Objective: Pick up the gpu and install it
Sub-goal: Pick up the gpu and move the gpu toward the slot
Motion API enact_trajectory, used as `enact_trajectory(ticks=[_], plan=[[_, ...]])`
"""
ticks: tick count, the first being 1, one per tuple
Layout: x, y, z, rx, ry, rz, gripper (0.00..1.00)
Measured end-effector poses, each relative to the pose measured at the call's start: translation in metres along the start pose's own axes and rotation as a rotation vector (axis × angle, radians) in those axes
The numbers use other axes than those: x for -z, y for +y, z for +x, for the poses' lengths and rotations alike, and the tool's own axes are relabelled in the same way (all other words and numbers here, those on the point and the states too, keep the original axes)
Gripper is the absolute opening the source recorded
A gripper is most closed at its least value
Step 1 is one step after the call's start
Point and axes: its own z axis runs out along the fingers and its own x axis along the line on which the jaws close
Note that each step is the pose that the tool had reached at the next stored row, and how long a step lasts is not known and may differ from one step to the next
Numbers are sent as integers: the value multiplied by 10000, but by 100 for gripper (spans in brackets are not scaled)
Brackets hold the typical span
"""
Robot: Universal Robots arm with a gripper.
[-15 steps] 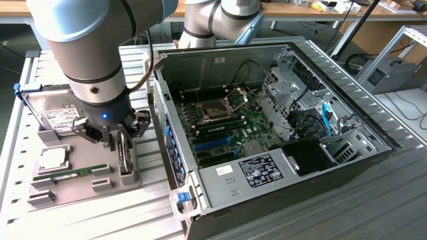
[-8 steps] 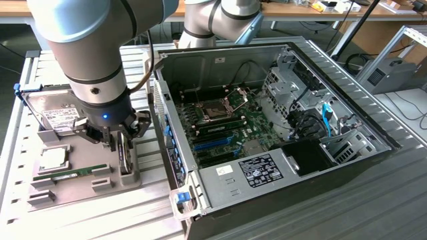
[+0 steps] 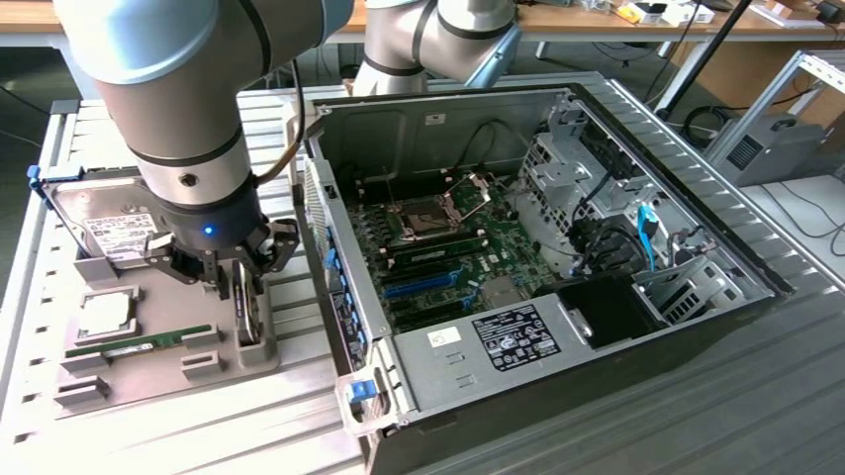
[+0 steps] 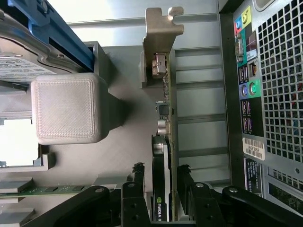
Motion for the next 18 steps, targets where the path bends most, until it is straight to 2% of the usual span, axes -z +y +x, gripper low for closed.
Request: enact_trajectory(ticks=[6,7,9,18], plan=[[0,0,0,0,0,0,41],[0,0,0,0,0,0,40],[0,0,0,0,0,0,27],[0,0,0,3,0,0,27]])
